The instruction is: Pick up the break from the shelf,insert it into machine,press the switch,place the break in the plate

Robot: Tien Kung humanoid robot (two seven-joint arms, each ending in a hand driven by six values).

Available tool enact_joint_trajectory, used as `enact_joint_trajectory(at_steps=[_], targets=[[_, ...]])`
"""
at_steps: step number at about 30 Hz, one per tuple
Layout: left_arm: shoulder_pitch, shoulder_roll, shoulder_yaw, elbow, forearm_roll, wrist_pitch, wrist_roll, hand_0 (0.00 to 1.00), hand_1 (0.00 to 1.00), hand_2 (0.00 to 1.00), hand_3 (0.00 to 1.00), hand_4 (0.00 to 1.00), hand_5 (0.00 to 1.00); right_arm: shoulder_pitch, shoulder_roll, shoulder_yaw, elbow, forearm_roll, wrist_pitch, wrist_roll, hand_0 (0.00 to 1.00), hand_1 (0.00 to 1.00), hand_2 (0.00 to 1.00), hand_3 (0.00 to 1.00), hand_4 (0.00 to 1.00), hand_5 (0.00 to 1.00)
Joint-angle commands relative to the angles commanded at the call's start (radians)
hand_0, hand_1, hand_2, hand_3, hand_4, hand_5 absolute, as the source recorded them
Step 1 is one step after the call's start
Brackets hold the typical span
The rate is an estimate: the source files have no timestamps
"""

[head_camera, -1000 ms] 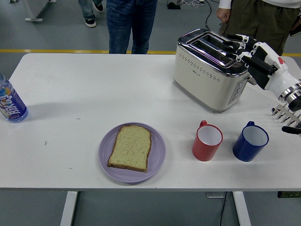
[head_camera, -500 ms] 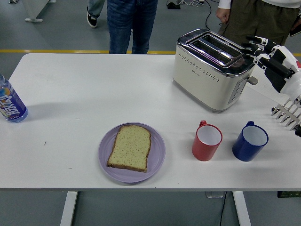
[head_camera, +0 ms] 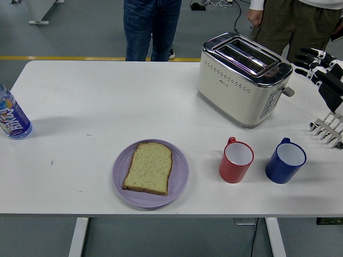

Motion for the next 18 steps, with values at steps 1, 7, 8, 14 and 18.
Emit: enact_joint_trajectory(at_steps=[1,7,8,14,18], targets=[[0.001,0.000,0.000,0.000,0.000,0.000,0.000,0.628,0.492,0.483,0.539,0.321,0.811,-0.009,0.000,0.008,0.000,0.001,-0.001,0.000,0.843,0.771,0.736,0.741,0.542,0.297],[0.006,-0.001,-0.006,0.000,0.010,-0.001,0.002,0.629,0.492,0.483,0.539,0.320,0.812,-0.047,0.001,0.037,0.000,0.018,-0.005,0.005,0.841,0.773,0.736,0.740,0.541,0.297],[0.006,-0.001,-0.006,0.000,0.011,-0.001,0.002,0.629,0.492,0.488,0.538,0.321,0.812,-0.053,0.002,0.042,-0.001,0.023,-0.006,0.006,0.840,0.771,0.733,0.734,0.539,0.294],[0.011,-0.002,-0.011,0.000,0.018,-0.002,0.003,0.629,0.492,0.489,0.539,0.320,0.812,-0.079,0.010,0.068,-0.003,0.044,-0.010,0.013,0.837,0.770,0.733,0.734,0.535,0.289],[0.016,-0.002,-0.014,0.000,0.024,-0.003,0.003,0.629,0.492,0.489,0.539,0.320,0.812,-0.103,0.015,0.086,-0.003,0.073,-0.015,0.021,0.837,0.770,0.733,0.734,0.535,0.289]])
